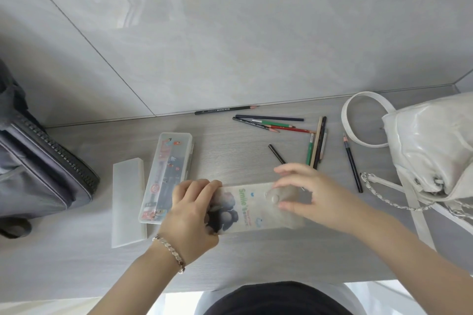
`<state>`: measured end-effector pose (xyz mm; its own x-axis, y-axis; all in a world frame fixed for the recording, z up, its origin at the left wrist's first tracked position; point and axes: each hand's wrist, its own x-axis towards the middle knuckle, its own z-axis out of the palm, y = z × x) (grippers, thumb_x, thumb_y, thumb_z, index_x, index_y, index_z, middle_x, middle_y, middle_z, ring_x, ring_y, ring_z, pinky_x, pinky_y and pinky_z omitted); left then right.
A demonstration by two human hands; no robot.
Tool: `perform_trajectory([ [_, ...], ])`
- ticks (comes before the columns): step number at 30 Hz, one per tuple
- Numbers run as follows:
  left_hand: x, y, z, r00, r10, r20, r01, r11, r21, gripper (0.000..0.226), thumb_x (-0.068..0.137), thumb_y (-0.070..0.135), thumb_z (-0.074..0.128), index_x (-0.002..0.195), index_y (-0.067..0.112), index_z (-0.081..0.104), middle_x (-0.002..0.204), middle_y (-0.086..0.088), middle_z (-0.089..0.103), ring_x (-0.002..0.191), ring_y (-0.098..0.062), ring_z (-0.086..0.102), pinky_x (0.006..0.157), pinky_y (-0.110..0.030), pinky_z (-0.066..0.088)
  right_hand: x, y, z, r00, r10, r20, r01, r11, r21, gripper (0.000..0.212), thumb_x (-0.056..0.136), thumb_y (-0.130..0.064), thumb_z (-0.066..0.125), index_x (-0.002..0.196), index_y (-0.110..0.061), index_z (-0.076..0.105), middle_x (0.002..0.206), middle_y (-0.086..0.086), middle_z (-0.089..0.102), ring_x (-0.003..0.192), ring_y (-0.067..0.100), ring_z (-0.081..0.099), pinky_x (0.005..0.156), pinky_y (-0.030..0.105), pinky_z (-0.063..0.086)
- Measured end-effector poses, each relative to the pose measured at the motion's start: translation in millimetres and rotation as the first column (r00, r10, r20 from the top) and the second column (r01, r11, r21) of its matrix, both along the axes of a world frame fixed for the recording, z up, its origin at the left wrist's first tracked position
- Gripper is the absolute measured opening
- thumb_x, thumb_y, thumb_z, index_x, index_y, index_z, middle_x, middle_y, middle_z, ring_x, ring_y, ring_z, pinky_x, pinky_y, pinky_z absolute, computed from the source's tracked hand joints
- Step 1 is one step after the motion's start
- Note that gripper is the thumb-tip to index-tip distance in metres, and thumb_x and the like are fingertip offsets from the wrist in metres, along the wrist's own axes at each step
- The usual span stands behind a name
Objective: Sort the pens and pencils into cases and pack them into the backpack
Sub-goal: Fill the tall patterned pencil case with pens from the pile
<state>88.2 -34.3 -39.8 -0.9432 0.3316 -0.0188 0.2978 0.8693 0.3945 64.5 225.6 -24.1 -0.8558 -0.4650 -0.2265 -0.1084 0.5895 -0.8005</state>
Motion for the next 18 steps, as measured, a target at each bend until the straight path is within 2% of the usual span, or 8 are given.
perform_trajectory([
  [3, -1.1, 0.9, 0.3, 1.0, 0.004, -0.003, -0.004, 1.0, 0.002, 0.085, 0.041, 0.01, 0.073, 0.118, 0.026, 0.041, 0.109, 0.017, 0.039, 0.102, -0.016, 0.033, 0.066, -0.026, 0.053, 2.8, 1.6, -6.4, 0.993, -0.087, -0.075, 0.079, 0.991, -0.104, 0.011, 0.068, -0.051, 0.068, 0.076, -0.048, 0.062, 0.119, -0.032, 0.049, 0.113, -0.01, 0.045, 0.097, 0.014, 0.033],
  [4, -1.0, 1.4, 0.9, 1.0, 0.011, 0.0, -0.011, 1.0, 0.005, 0.084, 0.043, 0.011, 0.073, 0.118, 0.028, 0.04, 0.109, 0.018, 0.038, 0.103, -0.016, 0.032, 0.066, -0.027, 0.055, 4.7, 1.3, -7.4, 0.984, -0.119, -0.133, 0.099, 0.984, -0.149, 0.014, 0.068, -0.053, 0.065, 0.076, -0.042, 0.064, 0.115, -0.028, 0.053, 0.11, -0.007, 0.049, 0.096, 0.014, 0.035],
  [6, -0.8, 3.7, 4.3, 1.0, 0.016, -0.013, -0.016, 1.0, 0.002, 0.082, 0.045, 0.013, 0.072, 0.118, 0.03, 0.039, 0.11, 0.019, 0.038, 0.104, -0.016, 0.033, 0.063, -0.032, 0.058, 10.4, -2.2, -8.9, 0.948, -0.159, -0.276, 0.093, 0.967, -0.236, 0.02, 0.075, -0.051, 0.063, 0.078, -0.032, 0.068, 0.103, -0.019, 0.061, 0.102, -0.001, 0.055, 0.091, 0.021, 0.041],
  [8, 0.1, 8.5, 9.8, 0.998, 0.011, -0.063, -0.012, 1.0, -0.018, 0.079, 0.046, 0.013, 0.071, 0.118, 0.028, 0.042, 0.111, 0.015, 0.042, 0.104, -0.018, 0.035, 0.06, -0.037, 0.058, 16.8, -5.8, -11.7, 0.894, -0.192, -0.406, 0.077, 0.956, -0.283, 0.018, 0.084, -0.042, 0.06, 0.081, -0.027, 0.069, 0.093, -0.014, 0.062, 0.099, 0.003, 0.057, 0.085, 0.026, 0.046],
  [12, -1.1, 17.1, 23.9, 0.965, -0.007, -0.261, -0.02, 0.995, -0.099, 0.079, 0.044, 0.006, 0.073, 0.117, 0.023, 0.047, 0.111, 0.002, 0.052, 0.104, -0.024, 0.042, 0.065, -0.042, 0.056, 24.4, -8.9, -16.0, 0.839, -0.301, -0.452, 0.145, 0.927, -0.347, 0.011, 0.087, -0.028, 0.059, 0.085, -0.022, 0.067, 0.093, -0.011, 0.058, 0.1, 0.008, 0.058, 0.081, 0.026, 0.049],
  [15, -2.0, 20.3, 32.5, 0.881, -0.073, -0.468, -0.009, 0.985, -0.17, 0.071, 0.051, 0.0, 0.066, 0.117, 0.021, 0.049, 0.114, -0.001, 0.047, 0.105, -0.028, 0.045, 0.07, -0.043, 0.053, 28.4, -7.9, -14.3, 0.805, -0.37, -0.463, 0.199, 0.905, -0.376, 0.006, 0.083, -0.021, 0.063, 0.087, -0.021, 0.068, 0.103, -0.003, 0.056, 0.101, 0.005, 0.058, 0.083, 0.017, 0.048],
  [18, -0.5, 24.6, 38.1, 0.797, -0.087, -0.597, -0.036, 0.981, -0.191, 0.06, 0.06, -0.003, 0.058, 0.115, 0.02, 0.05, 0.114, -0.003, 0.047, 0.105, -0.028, 0.046, 0.07, -0.042, 0.048, 28.8, -5.9, -10.8, 0.772, -0.4, -0.494, 0.217, 0.896, -0.387, 0.007, 0.079, -0.016, 0.066, 0.083, -0.014, 0.071, 0.104, 0.001, 0.057, 0.101, 0.003, 0.057, 0.088, 0.012, 0.043],
])
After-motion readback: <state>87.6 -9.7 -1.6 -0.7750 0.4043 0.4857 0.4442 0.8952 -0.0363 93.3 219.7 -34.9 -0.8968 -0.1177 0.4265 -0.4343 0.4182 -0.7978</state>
